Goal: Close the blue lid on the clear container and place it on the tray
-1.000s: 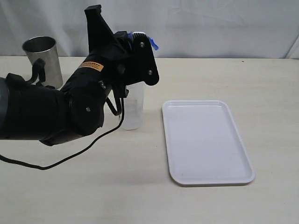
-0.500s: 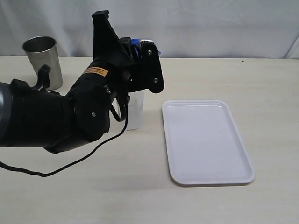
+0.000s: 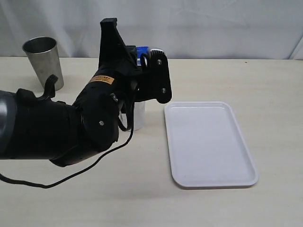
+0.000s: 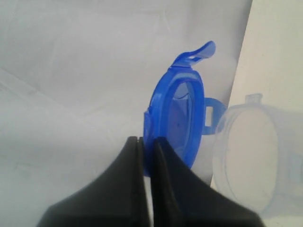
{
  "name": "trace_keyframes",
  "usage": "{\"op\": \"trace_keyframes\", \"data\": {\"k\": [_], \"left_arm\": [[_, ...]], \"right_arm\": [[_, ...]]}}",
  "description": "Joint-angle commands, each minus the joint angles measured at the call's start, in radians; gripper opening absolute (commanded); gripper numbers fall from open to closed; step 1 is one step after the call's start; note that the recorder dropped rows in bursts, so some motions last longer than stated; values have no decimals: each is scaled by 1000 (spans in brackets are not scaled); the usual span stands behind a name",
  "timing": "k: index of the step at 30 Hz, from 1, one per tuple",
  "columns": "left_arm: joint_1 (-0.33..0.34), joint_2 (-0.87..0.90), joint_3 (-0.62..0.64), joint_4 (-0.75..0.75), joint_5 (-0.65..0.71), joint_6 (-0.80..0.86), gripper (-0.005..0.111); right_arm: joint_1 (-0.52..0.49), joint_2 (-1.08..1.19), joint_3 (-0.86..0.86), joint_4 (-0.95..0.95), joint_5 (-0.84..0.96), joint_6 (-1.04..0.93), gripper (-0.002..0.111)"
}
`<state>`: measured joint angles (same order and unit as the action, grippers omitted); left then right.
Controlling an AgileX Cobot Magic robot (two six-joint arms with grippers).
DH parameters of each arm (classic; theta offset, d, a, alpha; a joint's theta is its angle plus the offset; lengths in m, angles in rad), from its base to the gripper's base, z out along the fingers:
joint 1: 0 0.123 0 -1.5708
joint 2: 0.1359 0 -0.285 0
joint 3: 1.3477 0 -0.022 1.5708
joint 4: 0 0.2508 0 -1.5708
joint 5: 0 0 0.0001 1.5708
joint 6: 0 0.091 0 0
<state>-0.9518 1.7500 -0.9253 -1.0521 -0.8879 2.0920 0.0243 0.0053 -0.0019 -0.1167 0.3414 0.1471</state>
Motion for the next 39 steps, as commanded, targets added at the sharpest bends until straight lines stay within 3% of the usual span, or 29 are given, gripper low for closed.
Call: {"op": "trace_keyframes", "data": {"k": [1, 19, 39], "left_arm": [[-6, -2, -5, -77, -21, 51, 0], [-15, -2, -5, -175, 75, 51, 0], [-15, -2, -5, -226, 95, 51, 0]], "right_arm": [[2, -5, 2, 4, 1, 3, 5], [2, -5, 2, 4, 1, 3, 5], [2, -5, 2, 4, 1, 3, 5]]}}
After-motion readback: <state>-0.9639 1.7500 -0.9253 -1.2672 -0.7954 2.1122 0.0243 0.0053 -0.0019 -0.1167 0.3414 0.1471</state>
